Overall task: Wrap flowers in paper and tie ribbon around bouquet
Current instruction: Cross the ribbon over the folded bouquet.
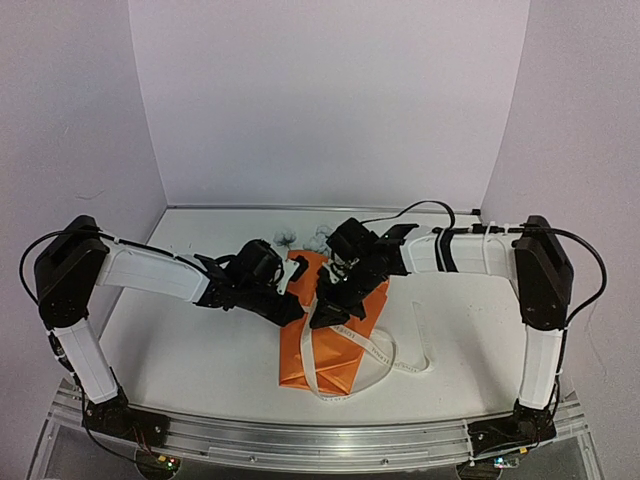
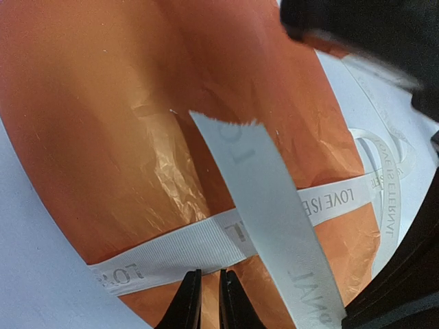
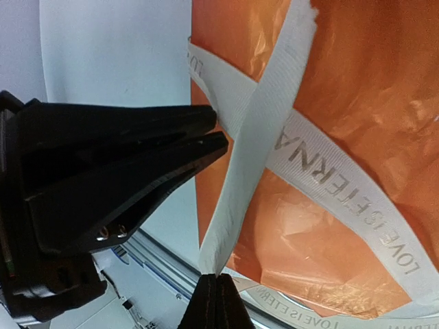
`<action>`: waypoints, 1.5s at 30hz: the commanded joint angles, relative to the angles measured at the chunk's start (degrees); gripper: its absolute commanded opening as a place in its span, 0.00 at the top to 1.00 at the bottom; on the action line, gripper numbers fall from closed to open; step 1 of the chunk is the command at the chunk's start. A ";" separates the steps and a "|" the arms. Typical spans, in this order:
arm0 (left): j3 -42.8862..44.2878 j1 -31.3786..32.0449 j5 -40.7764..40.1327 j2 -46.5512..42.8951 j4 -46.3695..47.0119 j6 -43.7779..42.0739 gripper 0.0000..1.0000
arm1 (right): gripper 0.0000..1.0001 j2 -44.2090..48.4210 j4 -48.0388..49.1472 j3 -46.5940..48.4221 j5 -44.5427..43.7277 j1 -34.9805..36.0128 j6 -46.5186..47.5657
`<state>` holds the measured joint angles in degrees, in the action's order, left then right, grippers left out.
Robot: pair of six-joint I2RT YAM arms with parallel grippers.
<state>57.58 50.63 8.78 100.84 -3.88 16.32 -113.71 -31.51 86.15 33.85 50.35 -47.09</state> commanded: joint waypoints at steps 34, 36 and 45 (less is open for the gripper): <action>-5.37 -2.11 -2.27 -9.01 1.59 0.28 0.81 | 1.00 6.89 21.48 -14.12 22.73 2.10 -11.99; -5.38 -2.18 -2.19 -8.97 1.46 0.35 0.81 | 1.00 6.76 22.55 -14.82 22.84 2.29 -12.94; -5.83 -2.18 -2.23 -9.13 1.68 0.45 0.82 | 1.00 3.21 23.57 -14.21 21.41 2.31 -14.62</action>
<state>52.14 48.58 7.31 93.80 -2.98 16.51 -109.15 -10.01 70.85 55.39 52.56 -60.44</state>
